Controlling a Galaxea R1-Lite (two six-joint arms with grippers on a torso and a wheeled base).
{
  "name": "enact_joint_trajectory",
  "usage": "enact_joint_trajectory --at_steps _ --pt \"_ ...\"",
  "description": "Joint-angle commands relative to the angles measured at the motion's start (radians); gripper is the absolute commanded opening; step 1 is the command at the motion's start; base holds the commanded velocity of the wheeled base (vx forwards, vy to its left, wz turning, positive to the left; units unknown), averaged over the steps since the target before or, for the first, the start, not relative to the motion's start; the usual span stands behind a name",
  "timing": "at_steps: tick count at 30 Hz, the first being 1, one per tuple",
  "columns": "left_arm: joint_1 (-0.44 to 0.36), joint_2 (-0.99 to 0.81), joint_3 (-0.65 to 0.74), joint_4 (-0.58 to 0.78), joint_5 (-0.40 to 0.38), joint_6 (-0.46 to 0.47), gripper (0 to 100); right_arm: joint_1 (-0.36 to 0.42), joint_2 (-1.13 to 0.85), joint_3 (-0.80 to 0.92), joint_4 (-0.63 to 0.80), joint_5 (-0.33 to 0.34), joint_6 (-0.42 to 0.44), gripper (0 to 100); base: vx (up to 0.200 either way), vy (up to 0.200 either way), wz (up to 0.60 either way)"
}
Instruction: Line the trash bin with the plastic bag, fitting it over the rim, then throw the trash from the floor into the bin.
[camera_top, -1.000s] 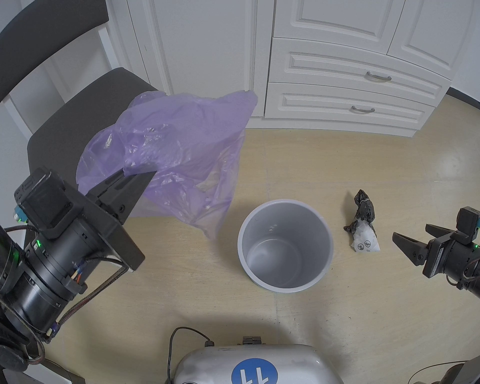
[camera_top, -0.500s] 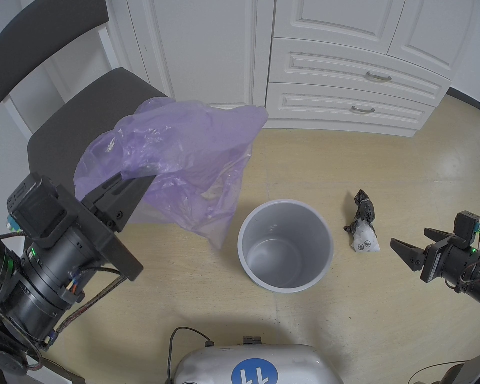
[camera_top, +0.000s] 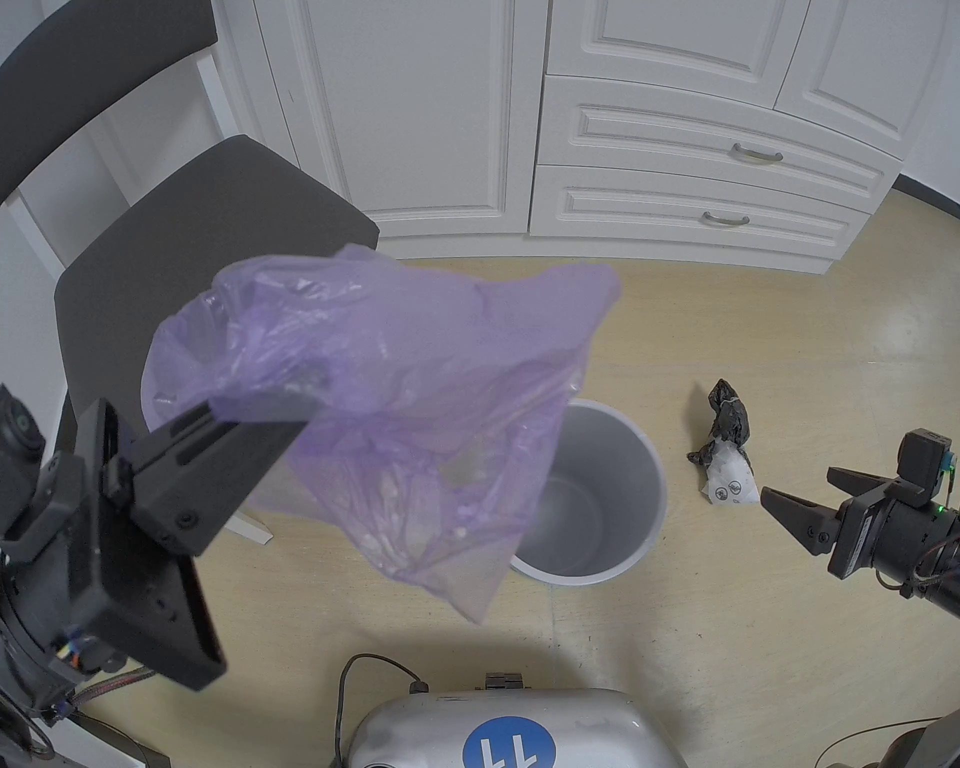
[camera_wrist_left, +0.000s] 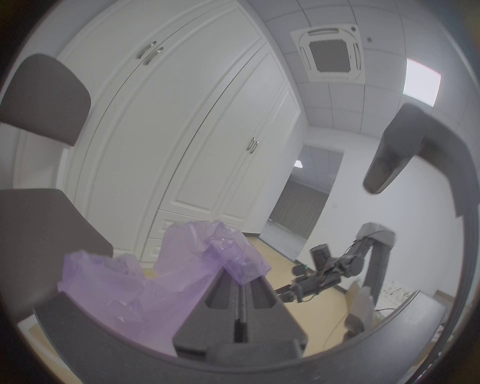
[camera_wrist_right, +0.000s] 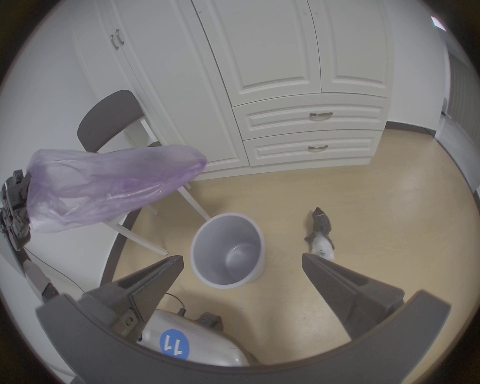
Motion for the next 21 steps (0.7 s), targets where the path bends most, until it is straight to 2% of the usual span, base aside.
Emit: enact_joint_trajectory --at_steps 1,4,9,17,20,21 --pt "-0.009 -0.073 0.023 0.001 -0.037 -0.039 0 0.040 0.039 -0.003 0.001 0.002 0.021 100 0.000 0.000 0.00" --pt "-0.009 -0.089 0.042 0.000 -0.086 -0.066 0 0.041 0.050 -0.003 -0.002 0.002 0.024 100 0.000 0.000 0.00" --pt "0.004 -0.130 0.085 0.001 -0.216 -0.125 0 0.053 0.036 0.000 -0.036 0.002 0.033 100 0.000 0.000 0.00" --pt "0.005 -0.124 0.089 0.001 -0.225 -0.125 0 0.089 0.016 0.004 -0.039 0.012 0.036 100 0.000 0.000 0.00" --pt "0.005 -0.119 0.088 0.001 -0.225 -0.127 0 0.103 0.018 0.007 -0.032 0.028 0.053 100 0.000 0.000 0.00" --pt "0.005 -0.116 0.080 0.001 -0.224 -0.128 0 0.113 0.021 0.020 -0.032 0.052 0.061 100 0.000 0.000 0.00"
